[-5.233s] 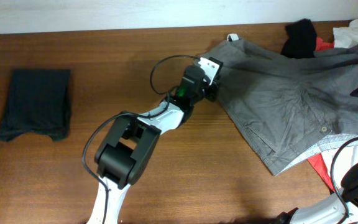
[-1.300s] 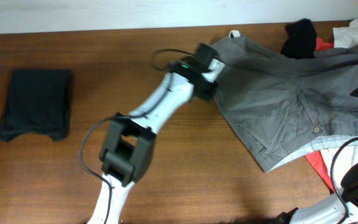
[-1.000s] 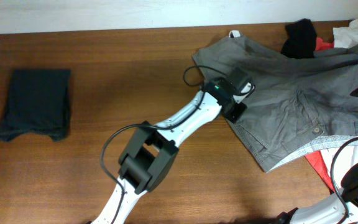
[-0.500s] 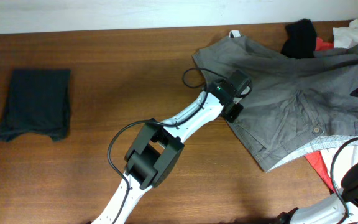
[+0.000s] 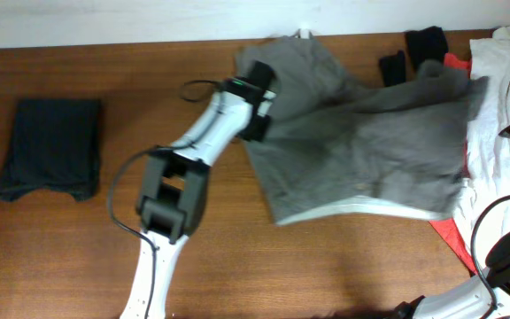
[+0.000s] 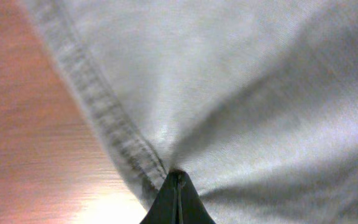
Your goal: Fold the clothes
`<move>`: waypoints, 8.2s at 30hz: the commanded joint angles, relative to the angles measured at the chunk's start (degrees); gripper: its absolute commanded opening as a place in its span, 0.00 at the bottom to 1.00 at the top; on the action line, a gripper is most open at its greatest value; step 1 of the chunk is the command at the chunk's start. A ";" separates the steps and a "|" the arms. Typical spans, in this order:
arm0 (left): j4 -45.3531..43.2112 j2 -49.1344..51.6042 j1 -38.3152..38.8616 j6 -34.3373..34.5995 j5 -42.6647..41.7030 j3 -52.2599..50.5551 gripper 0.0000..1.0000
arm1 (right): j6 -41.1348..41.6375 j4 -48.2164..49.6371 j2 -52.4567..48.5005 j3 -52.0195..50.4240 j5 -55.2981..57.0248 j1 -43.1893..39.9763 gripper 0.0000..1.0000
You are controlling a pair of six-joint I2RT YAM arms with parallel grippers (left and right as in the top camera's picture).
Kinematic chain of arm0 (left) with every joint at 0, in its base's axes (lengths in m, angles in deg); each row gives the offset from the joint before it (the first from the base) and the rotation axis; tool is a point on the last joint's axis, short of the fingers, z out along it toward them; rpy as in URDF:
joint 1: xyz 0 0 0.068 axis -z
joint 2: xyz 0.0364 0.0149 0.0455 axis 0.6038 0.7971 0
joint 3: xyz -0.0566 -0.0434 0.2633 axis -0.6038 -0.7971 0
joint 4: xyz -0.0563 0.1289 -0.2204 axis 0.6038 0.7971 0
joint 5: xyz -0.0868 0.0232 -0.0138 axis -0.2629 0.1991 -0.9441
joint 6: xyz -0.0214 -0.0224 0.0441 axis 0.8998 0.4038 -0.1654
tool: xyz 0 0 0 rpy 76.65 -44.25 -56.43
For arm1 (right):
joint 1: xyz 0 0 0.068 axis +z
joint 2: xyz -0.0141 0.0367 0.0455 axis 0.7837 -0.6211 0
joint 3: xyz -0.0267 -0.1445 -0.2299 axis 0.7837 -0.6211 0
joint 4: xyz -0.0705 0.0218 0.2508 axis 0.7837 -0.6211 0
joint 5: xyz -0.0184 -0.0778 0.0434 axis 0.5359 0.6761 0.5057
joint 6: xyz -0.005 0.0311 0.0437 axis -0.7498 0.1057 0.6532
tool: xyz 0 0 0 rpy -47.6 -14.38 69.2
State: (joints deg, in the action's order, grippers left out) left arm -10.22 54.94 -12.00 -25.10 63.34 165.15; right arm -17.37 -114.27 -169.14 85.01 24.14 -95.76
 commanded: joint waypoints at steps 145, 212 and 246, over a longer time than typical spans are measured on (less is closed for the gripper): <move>-11.54 -15.41 -4.24 11.89 -17.59 -17.09 0.01 | -0.50 -1.57 -0.11 -0.07 -11.23 0.26 0.99; -16.85 -5.40 -4.31 11.98 -9.97 -17.09 0.02 | 7.58 69.33 -0.63 -43.56 29.38 21.42 0.18; -19.10 -5.40 -4.26 12.81 -10.05 -17.09 0.01 | 5.14 31.76 -13.05 -20.37 -2.89 21.27 0.89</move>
State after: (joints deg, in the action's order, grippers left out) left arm -29.32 46.66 -16.19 -13.08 51.39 148.15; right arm -13.67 -83.54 -179.20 65.30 22.90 -76.33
